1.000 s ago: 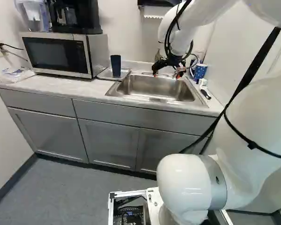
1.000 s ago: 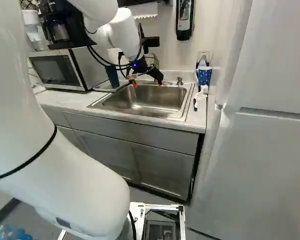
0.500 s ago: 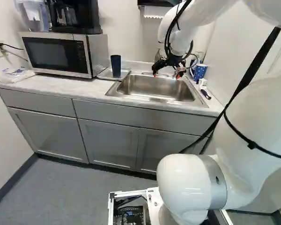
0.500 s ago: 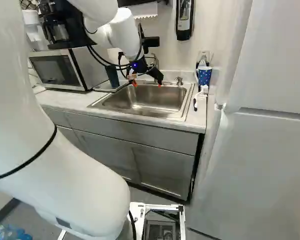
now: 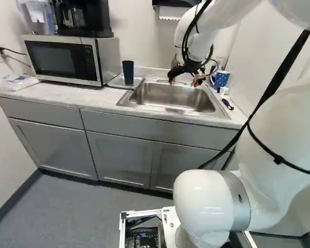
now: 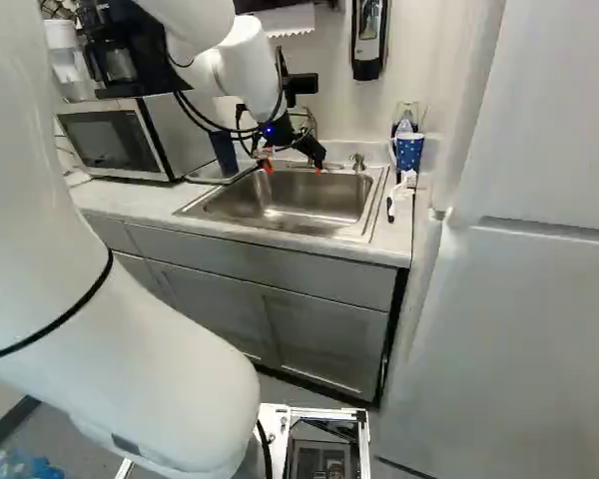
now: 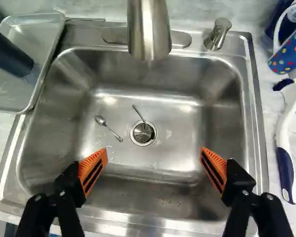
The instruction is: Rinse the cup and place it in the tray
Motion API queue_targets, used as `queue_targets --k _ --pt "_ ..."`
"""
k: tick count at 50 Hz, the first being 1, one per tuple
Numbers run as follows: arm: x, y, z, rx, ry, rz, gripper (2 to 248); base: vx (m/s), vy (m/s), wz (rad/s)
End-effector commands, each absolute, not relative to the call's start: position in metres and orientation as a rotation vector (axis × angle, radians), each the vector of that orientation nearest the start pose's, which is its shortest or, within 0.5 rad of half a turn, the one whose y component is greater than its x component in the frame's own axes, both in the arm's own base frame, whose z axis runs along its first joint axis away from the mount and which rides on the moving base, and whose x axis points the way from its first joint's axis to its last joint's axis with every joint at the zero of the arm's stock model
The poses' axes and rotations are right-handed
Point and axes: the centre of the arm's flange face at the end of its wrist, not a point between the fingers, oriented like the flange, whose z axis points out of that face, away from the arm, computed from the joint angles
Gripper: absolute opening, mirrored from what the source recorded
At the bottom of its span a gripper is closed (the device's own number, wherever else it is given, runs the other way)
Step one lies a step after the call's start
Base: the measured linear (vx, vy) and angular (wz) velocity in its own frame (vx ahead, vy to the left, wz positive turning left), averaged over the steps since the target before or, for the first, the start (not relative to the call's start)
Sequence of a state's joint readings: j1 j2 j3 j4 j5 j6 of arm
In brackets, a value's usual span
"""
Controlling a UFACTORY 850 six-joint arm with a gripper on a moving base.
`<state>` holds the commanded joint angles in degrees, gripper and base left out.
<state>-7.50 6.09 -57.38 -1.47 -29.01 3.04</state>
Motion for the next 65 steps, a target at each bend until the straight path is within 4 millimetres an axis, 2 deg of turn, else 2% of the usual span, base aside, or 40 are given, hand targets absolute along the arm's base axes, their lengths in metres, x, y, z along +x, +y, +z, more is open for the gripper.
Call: queue_targets --k 26,65 --pt "0.4537 -0.0608 0.6215 -3.03 0.251 -0.941 247 -0.071 0.067 -0.004" --pt "0.4537 -0.0608 0.6215 -3.03 0.251 -0.941 247 -0.135 0.13 -0.008"
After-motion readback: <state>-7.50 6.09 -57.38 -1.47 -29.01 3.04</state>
